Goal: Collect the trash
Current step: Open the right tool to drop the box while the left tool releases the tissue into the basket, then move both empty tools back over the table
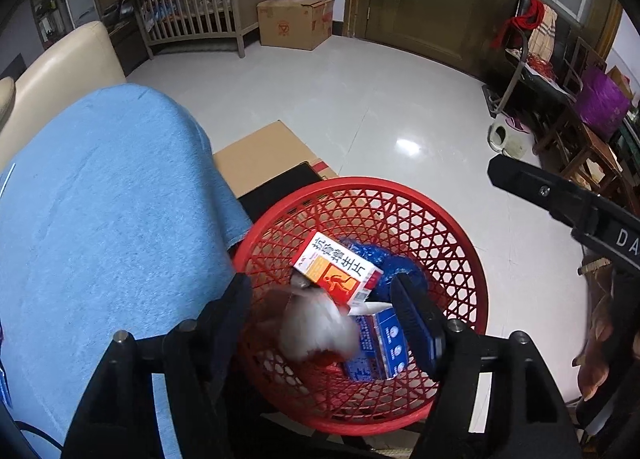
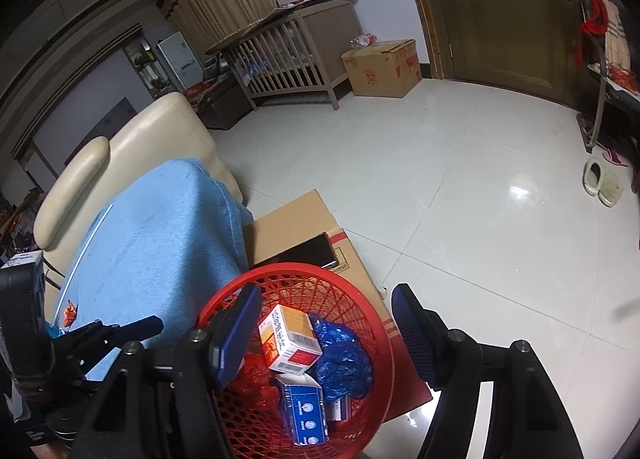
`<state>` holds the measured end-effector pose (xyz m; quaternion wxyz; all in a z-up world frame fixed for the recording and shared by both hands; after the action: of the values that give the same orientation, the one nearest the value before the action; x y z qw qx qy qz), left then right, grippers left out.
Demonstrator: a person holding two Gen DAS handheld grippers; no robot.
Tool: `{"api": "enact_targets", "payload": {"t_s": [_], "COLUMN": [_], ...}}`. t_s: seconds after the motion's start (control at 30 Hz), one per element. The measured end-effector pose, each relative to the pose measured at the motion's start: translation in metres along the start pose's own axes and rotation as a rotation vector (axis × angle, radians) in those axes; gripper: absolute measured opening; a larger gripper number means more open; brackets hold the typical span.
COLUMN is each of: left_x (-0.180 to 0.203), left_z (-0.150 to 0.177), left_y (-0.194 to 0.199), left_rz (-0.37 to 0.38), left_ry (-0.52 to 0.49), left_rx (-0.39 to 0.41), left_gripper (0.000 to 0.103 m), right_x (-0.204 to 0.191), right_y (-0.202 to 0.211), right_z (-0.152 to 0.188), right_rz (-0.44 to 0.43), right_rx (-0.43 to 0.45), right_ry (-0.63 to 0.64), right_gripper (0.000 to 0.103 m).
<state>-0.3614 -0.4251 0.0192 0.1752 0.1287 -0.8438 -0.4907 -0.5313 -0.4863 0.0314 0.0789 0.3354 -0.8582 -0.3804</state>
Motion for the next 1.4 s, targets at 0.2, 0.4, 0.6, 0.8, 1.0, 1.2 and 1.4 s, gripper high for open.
{"api": "enact_targets", "payload": {"t_s": [0.2, 0.4, 0.6, 0.8, 1.0, 1.2, 1.4], "left_x": [-0.041, -0.101, -0.155, -0.189, -0.22, -0.253, -0.276], "left_z": [-0.006, -0.007, 0.008, 0.027, 0.041, 0.057, 0.072], "left_y": [0.029, 0.061, 0.077, 0.082, 0.09, 0.1, 0.11], "left_rz": [0.02, -0.017, -0.054, -0.079, -0.107, -0.15, -0.206], "left_ry": [0.094, 0.242, 0.37, 0.456, 0.522, 0.59, 0.637], "left_rx": [0.06, 0.139, 0.171, 0.181, 0.201, 0.216, 0.227], "left_gripper": [0.072, 0.073, 0.073, 0.073, 0.073, 0.073, 0.073], "right_x": [-0.019, -0.057, -0.108, -0.147, -0.174, -0.202, -0.23], "right_y": [0.003, -0.002, -0.012, -0.025, -0.033, -0.039, -0.045], "right_z": [-0.008, -0.018, -0.024, -0.02, -0.016, -0.013, -0.011], "right_rz": [-0.012, -0.057, -0.127, -0.167, -0.195, -0.228, -0.264], "right_rx": [0.012, 0.011, 0.002, -0.029, -0.056, -0.075, -0.087], "right_ry": [0.038, 0.107, 0.197, 0.268, 0.323, 0.38, 0.433], "right_gripper": [0.071, 0.071, 0.071, 0.071, 0.071, 0.071, 0.071]}}
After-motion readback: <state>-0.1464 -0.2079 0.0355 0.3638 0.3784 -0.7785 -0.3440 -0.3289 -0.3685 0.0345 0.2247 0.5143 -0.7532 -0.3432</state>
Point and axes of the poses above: each gripper's, at about its wrist camera, not at the fingertips, and y roughly against the way its jaws point, x to its right, z to its underside, the point moved 5 cm from there along -y, roughly the way its jaws point, and after that the axes turned 14 degrees about y, right-handed, at the moved point
